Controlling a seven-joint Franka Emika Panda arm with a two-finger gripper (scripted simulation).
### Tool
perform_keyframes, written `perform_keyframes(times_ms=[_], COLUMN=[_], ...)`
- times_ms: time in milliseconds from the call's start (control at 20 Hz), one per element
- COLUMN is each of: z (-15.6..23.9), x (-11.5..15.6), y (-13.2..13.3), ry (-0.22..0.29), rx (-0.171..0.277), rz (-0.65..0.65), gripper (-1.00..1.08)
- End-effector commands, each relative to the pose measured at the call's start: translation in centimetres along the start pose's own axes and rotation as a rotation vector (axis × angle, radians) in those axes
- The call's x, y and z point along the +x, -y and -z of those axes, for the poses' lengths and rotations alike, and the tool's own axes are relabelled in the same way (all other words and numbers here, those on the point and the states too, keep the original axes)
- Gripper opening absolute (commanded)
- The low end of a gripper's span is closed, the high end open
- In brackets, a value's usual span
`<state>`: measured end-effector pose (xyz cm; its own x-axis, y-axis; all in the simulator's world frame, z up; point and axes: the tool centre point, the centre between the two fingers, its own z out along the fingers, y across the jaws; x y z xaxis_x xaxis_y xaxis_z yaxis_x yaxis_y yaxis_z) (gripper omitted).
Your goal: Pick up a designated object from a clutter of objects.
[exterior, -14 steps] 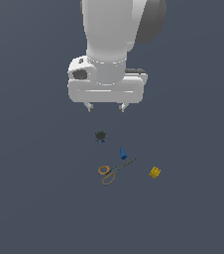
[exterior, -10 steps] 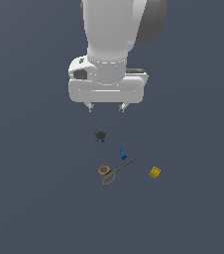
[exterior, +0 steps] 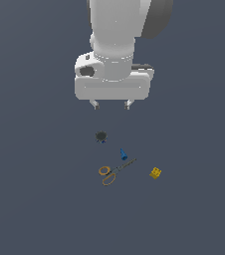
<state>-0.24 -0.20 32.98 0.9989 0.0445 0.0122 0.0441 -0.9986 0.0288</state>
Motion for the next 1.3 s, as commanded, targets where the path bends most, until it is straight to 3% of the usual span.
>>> perform_keyframes(times_ms=[0,550,1250], z=[-0.2,-5.8,-20.3], x=[0.0,1.3,1.3], y=[0.0,1.2,4.6], ry=[0.001,0.003,0.007], rx=[0.000,0.002,0.017], rz=[0.001,0.046,0.163], gripper=[1.00,1.00,1.00])
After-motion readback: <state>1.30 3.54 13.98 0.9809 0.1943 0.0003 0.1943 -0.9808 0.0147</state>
